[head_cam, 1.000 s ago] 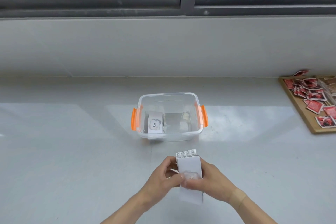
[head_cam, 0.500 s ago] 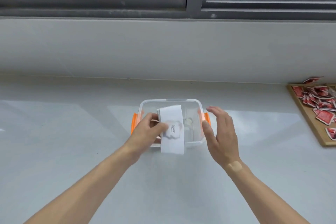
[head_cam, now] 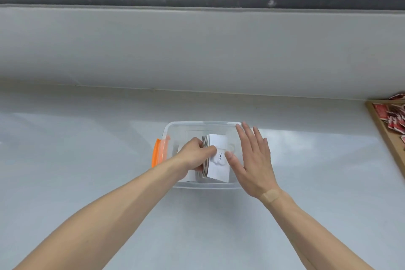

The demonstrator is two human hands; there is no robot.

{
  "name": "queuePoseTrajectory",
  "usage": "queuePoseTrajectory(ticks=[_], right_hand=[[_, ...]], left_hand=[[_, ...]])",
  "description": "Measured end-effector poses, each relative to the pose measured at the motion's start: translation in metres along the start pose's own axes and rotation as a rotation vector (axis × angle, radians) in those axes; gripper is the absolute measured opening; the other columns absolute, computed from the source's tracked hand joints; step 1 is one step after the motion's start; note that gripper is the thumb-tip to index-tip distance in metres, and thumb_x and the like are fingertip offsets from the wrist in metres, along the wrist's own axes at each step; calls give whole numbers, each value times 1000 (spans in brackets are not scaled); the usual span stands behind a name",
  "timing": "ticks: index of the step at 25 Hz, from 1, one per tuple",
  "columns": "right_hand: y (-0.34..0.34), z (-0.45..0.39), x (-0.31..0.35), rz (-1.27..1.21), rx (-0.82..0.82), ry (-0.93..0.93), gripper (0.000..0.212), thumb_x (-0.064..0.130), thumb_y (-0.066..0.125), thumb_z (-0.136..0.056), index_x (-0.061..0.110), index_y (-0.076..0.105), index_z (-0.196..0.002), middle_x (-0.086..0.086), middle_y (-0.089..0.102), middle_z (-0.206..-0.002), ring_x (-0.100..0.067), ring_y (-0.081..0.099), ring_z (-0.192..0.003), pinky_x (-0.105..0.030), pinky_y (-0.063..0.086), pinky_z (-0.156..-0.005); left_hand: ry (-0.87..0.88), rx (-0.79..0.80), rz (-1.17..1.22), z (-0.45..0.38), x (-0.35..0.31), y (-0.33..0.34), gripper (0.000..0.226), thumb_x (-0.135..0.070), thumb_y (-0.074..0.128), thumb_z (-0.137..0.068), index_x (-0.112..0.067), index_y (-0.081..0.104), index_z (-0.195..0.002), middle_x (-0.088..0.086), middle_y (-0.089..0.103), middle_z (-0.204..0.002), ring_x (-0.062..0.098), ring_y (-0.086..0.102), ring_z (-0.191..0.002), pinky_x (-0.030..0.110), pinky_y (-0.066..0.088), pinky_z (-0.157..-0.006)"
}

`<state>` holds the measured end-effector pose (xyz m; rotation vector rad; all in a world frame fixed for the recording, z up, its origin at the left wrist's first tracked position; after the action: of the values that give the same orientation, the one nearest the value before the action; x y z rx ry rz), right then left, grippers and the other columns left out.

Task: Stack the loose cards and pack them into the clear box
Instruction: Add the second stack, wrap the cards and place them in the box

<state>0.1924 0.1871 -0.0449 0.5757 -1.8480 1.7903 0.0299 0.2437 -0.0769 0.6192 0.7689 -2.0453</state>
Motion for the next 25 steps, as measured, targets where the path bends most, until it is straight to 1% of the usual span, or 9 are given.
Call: queuePoseTrajectory(ticks=[3,7,11,13,16,17,21,23,25], right_hand=[[0,1,0,-17,-7,15,71,67,24,-91,34,7,-152,12,6,-162,-10,-10,-147,-49,0,-120],[-2,0,0,-31,-17,18,77,74,21,-87,35,8,-152,12,7,-162,-14,-7,-148,-51,1,-119],[-2,0,0,-35,-25,25,76,73,26,-87,37,8,-151,14,6,-162,-15,-5,-148,-52,3,-119],[-2,0,-1,-38,-28,28,75,71,30,-87,38,8,-151,15,6,-162,-14,-5,-148,-52,3,-119],[-1,0,-1,-35,-31,25,74,69,32,-87,39,8,-150,16,5,-161,-14,-4,-148,-53,4,-119],[-1,0,-1,-34,-32,24,74,68,34,-88,40,8,-150,16,5,-161,-14,-4,-148,-53,4,-119],[-1,0,-3,-43,-34,29,73,65,38,-88,41,7,-150,18,5,-161,-13,-4,-148,-53,5,-119],[0,-1,-2,-49,-30,33,73,67,37,-88,41,8,-150,18,6,-161,-13,-3,-148,-53,5,-119],[0,-1,-2,-52,-31,35,74,67,35,-87,40,8,-150,18,6,-161,-13,-3,-148,-52,5,-119]], left_hand=[[-36,30,-58,-11,4,15,16,-27,61,-83,-16,53,-90,4,63,-85,19,64,-74,33,60,-73],[-62,71,-49,-20,8,29,17,-23,58,-87,-9,59,-96,7,63,-84,21,63,-74,41,60,-85],[-60,127,-46,-21,9,37,13,-23,58,-89,-18,64,-78,2,63,-72,20,60,-70,41,57,-87],[-59,125,-68,-22,9,38,15,-24,57,-89,-16,66,-80,6,68,-78,25,63,-74,44,55,-91],[-82,107,-133,-23,13,36,29,-24,53,-89,-4,67,-103,20,72,-105,35,68,-99,51,53,-95],[-82,94,-163,-24,13,35,32,-25,52,-89,-1,66,-105,20,71,-104,35,67,-98,51,53,-96],[16,0,-445,-25,3,35,16,-25,48,-93,-14,58,-86,6,62,-90,26,55,-83,29,47,-72],[13,-53,-545,-23,1,33,17,-29,50,-93,-14,58,-90,6,65,-97,27,56,-85,29,44,-69],[-28,-76,-582,-23,2,31,33,-39,54,-88,-9,65,-93,7,70,-98,28,64,-87,34,54,-73]])
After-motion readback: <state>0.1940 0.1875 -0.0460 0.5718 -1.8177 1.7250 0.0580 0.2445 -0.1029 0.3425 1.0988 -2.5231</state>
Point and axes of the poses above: each hand's wrist, its own z-axis away from the middle knuckle, its own y-axis out of the palm, x = y × z, the point moved 7 cm from there along -z, towards the middle knuckle
